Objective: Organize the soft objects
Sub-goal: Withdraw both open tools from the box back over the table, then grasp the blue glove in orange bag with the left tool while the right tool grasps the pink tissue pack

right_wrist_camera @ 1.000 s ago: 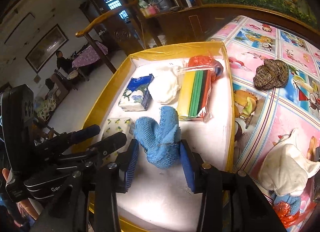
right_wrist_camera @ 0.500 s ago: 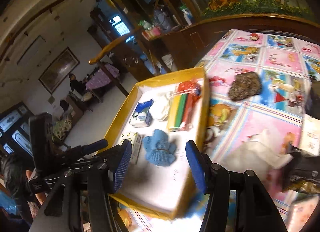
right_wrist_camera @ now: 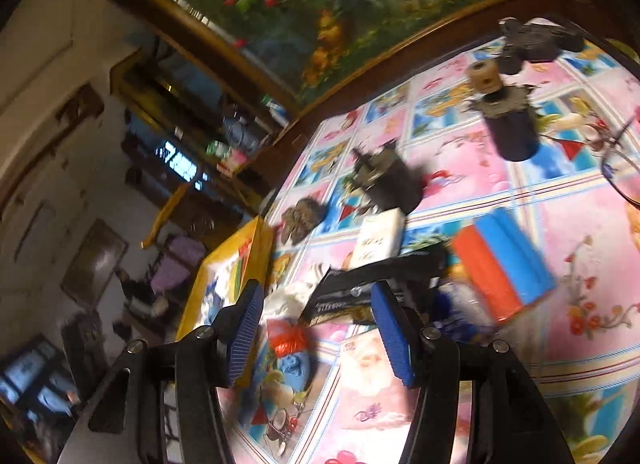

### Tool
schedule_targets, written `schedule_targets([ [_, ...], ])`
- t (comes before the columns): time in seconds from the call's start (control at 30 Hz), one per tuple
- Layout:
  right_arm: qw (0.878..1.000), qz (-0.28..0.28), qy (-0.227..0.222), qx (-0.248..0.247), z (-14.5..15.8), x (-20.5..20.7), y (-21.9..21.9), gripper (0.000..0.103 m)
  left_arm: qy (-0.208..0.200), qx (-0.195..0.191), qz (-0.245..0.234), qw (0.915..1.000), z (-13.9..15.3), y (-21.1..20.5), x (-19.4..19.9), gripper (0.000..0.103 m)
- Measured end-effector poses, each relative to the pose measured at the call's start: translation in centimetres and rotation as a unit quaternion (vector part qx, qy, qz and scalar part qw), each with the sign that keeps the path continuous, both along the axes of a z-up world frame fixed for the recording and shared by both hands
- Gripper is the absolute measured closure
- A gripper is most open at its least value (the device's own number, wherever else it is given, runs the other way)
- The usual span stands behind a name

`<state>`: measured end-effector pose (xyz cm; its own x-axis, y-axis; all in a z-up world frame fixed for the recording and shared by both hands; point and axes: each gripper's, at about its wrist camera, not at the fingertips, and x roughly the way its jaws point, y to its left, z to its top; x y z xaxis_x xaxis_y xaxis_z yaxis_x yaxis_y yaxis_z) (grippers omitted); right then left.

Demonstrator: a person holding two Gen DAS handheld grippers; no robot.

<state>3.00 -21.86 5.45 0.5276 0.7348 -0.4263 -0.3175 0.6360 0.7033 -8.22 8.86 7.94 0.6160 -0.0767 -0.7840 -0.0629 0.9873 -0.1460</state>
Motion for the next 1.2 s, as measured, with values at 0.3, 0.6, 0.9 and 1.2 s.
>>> schedule_targets([
  [0.3, 0.999, 0.025, -0.029, 0.019, 1.6, -1.6, 0.2, 0.042, 0.064, 0.029, 0.002, 0.9975, -4.2, -5.7, 5.0, 0.029],
  [0.6, 0.998, 0.051, -0.024, -0.003, 1.4, -2.2, 1.7, 0.042, 0.070, 0.058, 0.029, 0.9954, -6.4, -6.1, 8.2, 0.061],
  [0.9, 0.990, 0.090, 0.021, -0.109, -1.0, -1.4, 5.3, 0.042, 0.034, 0.019, -0.006, 0.9992, -5.2, -5.3, 4.6, 0.065],
  [1.2, 0.968, 0.104, 0.015, -0.227, -3.1, -1.9, 8.3, 0.043, 0.004, 0.034, -0.038, 0.9987, -4.4, -5.6, 2.1, 0.064],
])
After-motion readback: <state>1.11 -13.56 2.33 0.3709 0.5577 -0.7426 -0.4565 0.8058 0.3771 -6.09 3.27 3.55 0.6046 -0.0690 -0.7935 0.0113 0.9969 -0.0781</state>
